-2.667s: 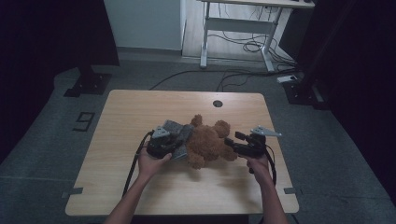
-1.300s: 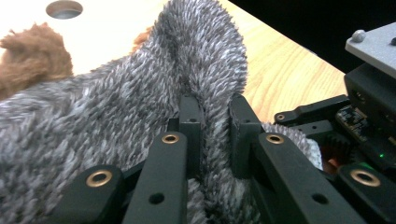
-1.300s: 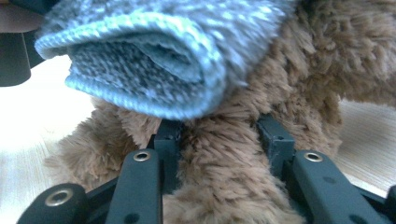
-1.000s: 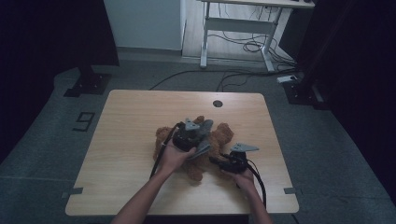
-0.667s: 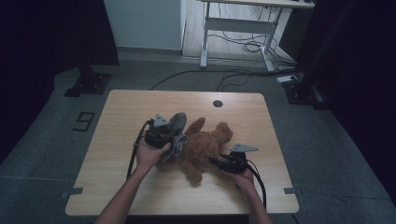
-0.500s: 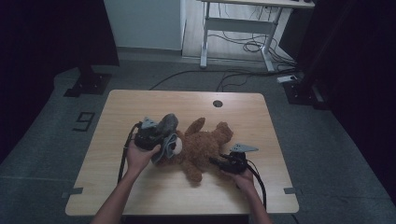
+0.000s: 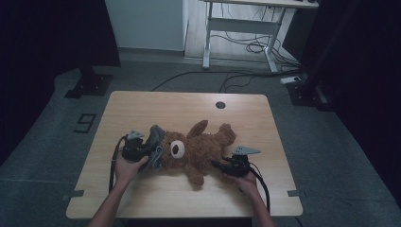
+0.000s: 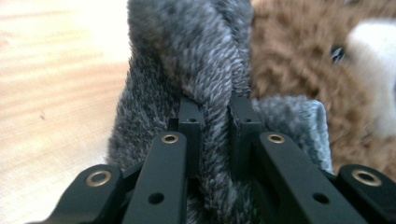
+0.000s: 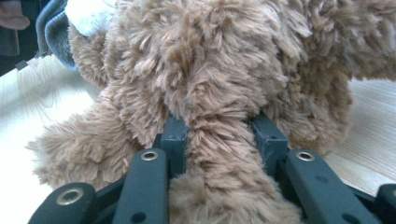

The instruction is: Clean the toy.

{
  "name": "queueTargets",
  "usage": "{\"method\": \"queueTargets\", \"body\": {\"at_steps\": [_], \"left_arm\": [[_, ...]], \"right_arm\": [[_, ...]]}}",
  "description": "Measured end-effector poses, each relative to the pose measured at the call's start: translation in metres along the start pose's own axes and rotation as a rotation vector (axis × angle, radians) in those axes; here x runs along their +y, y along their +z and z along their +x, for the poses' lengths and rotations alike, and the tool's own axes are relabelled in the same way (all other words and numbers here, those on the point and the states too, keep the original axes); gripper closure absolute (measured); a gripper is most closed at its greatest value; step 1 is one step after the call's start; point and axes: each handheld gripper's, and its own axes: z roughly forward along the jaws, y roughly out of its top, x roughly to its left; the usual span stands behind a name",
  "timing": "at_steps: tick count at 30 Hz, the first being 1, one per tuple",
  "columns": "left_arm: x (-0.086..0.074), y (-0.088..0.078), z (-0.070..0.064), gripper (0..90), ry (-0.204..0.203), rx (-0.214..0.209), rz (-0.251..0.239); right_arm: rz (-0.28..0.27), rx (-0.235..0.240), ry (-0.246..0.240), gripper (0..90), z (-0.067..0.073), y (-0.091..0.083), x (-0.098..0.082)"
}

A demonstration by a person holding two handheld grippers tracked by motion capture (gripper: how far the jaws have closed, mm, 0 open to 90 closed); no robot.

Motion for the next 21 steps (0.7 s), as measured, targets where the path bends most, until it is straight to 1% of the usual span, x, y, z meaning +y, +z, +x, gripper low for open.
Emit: {"method": "queueTargets", "body": {"at_steps": [1,2,3,4,6,7,8,9,10,11,12,13,14,16,17,19,21], "left_arm": [[-0.003,0.002,-0.001,78.5,0.004,0.003,0.002],[-0.006,0.003,-0.002,78.5,-0.004,-0.003,-0.005],[-0.007,0.006,0.000,78.7,-0.029,-0.021,-0.014],[-0.007,0.006,0.000,78.8,-0.029,-0.021,-0.014],[-0.005,0.010,0.002,78.9,-0.053,-0.027,-0.031],[-0.004,0.014,0.003,79.0,-0.057,-0.026,-0.036],[-0.002,0.017,0.004,79.0,-0.061,-0.024,-0.042],[0.001,0.022,0.005,79.1,-0.072,-0.026,-0.049],[0.003,0.025,0.007,79.1,-0.083,-0.030,-0.052],[0.007,0.029,0.008,79.1,-0.090,-0.030,-0.054],[0.009,0.031,0.009,79.1,-0.092,-0.028,-0.056],[0.015,0.030,0.009,79.2,-0.085,-0.030,-0.063],[0.015,0.030,0.009,79.2,-0.085,-0.030,-0.063],[0.021,0.024,0.009,79.0,-0.079,-0.036,-0.082],[0.025,0.019,0.009,78.9,-0.075,-0.037,-0.092],[0.034,0.010,0.008,78.6,-0.070,-0.055,-0.124],[0.046,0.003,0.000,78.5,-0.043,-0.068,-0.148]], "right_arm": [[0.004,-0.011,-0.007,65.2,0.001,0.002,0.000],[0.004,-0.011,-0.007,65.2,0.001,0.002,0.000],[0.009,-0.031,-0.018,65.8,0.003,0.005,0.001],[0.009,-0.042,-0.025,65.9,0.003,0.007,0.002],[0.010,-0.050,-0.026,66.0,0.002,0.008,0.003],[0.005,-0.061,-0.026,66.1,-0.001,0.011,0.005],[0.005,-0.061,-0.026,66.1,-0.001,0.011,0.005],[0.006,-0.068,-0.025,66.1,-0.004,0.013,0.008],[0.000,-0.092,-0.021,66.1,-0.010,0.017,0.012],[0.000,-0.092,-0.021,66.1,-0.010,0.017,0.012],[-0.002,-0.098,-0.017,66.1,-0.014,0.019,0.015],[0.002,-0.103,-0.006,66.0,-0.023,0.020,0.020],[0.002,-0.103,-0.006,66.0,-0.023,0.020,0.020],[0.006,-0.095,-0.002,66.0,-0.028,0.020,0.022],[0.006,-0.085,-0.003,66.0,-0.029,0.020,0.022],[0.004,-0.075,-0.008,65.9,-0.029,0.018,0.020],[0.002,-0.073,-0.013,65.7,-0.027,0.016,0.018]]}}
